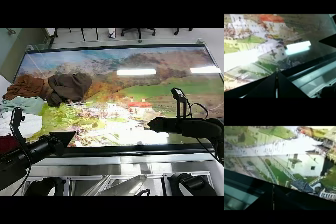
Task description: Fold the shirts.
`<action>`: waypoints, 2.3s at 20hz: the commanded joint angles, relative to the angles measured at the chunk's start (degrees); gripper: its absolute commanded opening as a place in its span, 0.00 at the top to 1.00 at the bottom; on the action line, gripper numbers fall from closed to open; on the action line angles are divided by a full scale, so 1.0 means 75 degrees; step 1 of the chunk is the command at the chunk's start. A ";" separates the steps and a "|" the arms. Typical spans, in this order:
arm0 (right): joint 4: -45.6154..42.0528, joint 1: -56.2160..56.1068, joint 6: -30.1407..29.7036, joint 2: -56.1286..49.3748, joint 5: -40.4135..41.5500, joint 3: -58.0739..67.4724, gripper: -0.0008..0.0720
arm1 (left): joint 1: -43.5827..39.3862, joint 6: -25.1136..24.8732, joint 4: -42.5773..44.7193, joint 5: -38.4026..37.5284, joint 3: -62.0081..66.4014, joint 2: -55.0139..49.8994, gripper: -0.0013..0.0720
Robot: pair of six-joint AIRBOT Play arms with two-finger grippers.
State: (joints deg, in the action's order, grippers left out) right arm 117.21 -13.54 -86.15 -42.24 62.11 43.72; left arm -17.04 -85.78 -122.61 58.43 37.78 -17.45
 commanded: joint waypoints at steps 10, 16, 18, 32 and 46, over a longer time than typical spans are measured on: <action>0.0006 -0.0009 0.0000 -0.0023 -0.0003 -0.0020 0.95 | 0.0009 -0.0009 0.0003 -0.0003 -0.0026 0.0009 0.96; 0.0052 -0.0006 0.0061 -0.0073 -0.0991 -0.0017 0.95 | 0.0009 -0.0009 0.0009 -0.0842 -0.0026 0.0006 0.96; 0.0143 -0.0009 0.0125 -0.0096 -0.1303 -0.0017 0.95 | 0.0111 0.0291 0.0326 -0.1343 -0.0017 -0.0108 0.96; 0.0213 0.0775 0.0119 -0.2646 -0.2375 0.0714 0.32 | 0.4741 -0.0248 0.0318 -0.1005 0.4220 -0.9932 0.04; 0.0854 0.0764 0.0090 -0.4794 -0.2655 0.2375 0.32 | 0.3646 -0.0702 0.0207 0.0219 0.7877 -1.2391 0.97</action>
State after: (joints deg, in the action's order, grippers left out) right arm 121.86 -7.66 -85.25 -75.31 42.63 58.22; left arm 11.27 -88.42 -120.95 52.42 94.08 -110.21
